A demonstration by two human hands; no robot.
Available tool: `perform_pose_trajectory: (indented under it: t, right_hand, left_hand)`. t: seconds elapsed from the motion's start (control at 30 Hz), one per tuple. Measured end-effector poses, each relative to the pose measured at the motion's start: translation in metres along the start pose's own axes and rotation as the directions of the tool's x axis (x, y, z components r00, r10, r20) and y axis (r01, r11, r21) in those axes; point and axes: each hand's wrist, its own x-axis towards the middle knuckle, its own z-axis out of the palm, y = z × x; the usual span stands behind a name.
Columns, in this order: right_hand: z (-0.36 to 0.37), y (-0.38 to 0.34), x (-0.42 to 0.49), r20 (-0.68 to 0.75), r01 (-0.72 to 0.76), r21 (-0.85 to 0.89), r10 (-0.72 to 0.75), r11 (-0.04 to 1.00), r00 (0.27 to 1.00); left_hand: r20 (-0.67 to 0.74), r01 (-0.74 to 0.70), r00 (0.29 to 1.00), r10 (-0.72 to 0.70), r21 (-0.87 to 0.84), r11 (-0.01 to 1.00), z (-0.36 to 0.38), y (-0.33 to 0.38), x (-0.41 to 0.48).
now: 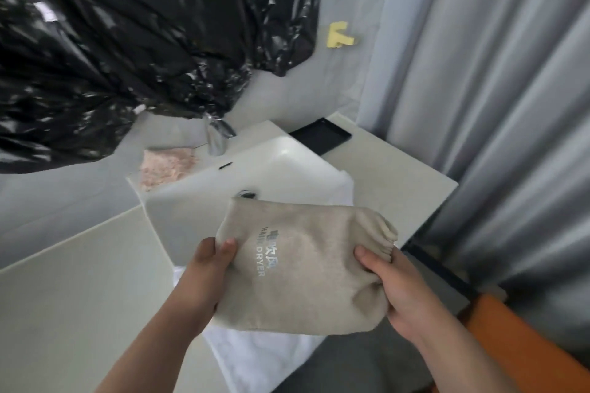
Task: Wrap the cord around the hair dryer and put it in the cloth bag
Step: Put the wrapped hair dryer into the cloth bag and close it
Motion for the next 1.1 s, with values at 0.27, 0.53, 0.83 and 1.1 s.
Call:
perform_pose_trajectory:
  t: [0.27,0.53,0.83,1.1]
  right_hand:
    - [-0.088,-0.017,-0.011,-0.103,0.001,0.057,0.005,0.998,0.995]
    - [-0.095,-0.035,0.042,-0.074,-0.021,0.081,0.027,0.997,0.997]
    - [-0.084,-0.081,0.145,-0.095,-0.032,-0.001,0.031,0.999,0.995]
    - [-0.077,-0.124,0.196,-0.086,-0.029,-0.083,0.022,0.996,0.996]
  left_hand:
    - [0.034,-0.026,0.999,0.026,0.007,1.000,0.093,-0.002,-0.013]
    - [-0.014,-0.033,0.999,0.033,-0.007,0.999,0.116,0.016,0.031]
    - [-0.010,0.005,1.000,-0.005,-0.077,0.997,0.138,0.040,0.132]
    - [-0.033,-0.002,0.999,-0.003,-0.142,0.990,0.157,0.071,0.176]
